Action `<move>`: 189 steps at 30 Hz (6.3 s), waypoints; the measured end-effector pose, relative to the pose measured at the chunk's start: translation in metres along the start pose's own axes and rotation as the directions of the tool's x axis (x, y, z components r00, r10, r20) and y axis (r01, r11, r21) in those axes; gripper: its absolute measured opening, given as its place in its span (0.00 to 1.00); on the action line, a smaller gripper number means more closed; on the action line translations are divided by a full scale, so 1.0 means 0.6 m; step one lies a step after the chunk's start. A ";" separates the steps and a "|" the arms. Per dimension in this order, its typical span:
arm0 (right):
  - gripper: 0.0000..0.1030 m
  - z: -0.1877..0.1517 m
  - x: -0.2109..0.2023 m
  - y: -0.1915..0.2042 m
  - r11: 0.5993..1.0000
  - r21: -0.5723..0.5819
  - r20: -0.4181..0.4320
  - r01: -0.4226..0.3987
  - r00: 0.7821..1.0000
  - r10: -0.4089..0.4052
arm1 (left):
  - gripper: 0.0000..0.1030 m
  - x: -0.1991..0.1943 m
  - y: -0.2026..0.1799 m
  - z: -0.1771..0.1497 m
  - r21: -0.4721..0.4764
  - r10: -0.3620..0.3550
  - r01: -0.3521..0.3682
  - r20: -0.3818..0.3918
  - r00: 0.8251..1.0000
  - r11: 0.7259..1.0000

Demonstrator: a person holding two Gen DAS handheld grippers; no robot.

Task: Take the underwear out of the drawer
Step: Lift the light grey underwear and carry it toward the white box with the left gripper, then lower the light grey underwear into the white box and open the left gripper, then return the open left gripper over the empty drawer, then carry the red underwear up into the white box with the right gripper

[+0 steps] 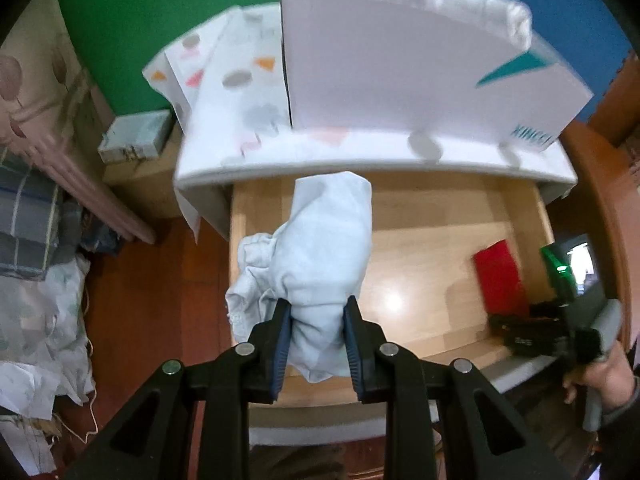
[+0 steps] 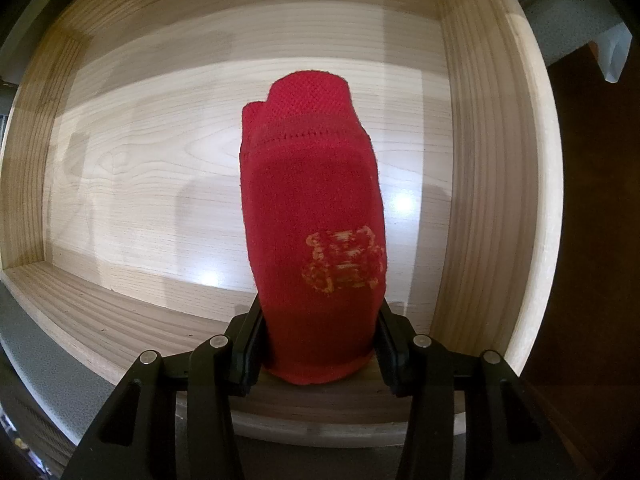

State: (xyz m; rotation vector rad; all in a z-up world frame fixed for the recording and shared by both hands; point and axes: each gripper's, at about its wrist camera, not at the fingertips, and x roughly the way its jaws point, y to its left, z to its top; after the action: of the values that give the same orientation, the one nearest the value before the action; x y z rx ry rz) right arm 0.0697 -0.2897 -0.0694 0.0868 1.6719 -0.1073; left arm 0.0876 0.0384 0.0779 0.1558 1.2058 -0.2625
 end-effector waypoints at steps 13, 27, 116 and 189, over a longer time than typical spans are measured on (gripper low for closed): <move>0.43 0.000 0.000 -0.001 1.000 0.000 0.000 0.000 1.000 0.000 | 0.24 -0.192 0.017 0.077 0.002 -0.001 0.000 0.221 0.975 1.000; 0.43 0.001 0.004 -0.002 1.000 -0.001 0.001 0.000 1.000 0.000 | 0.24 -0.235 -0.039 0.205 0.049 -0.010 -0.006 0.324 0.946 0.999; 0.41 0.007 -0.006 0.019 0.999 -0.010 0.024 0.051 0.998 -0.050 | 0.46 0.101 -0.014 -0.067 -0.023 0.081 -0.079 0.084 0.993 0.997; 0.37 0.111 -0.487 0.055 0.995 0.006 0.532 0.102 0.842 -0.090 | 0.46 0.091 0.029 -0.076 -0.164 0.079 -0.056 0.137 0.987 0.985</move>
State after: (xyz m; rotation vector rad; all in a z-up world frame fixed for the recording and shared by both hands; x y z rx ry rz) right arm 0.1697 -0.2633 0.2140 -0.0441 1.1171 -0.1717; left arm 0.0694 0.0603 0.0105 0.0369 1.0716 -0.1146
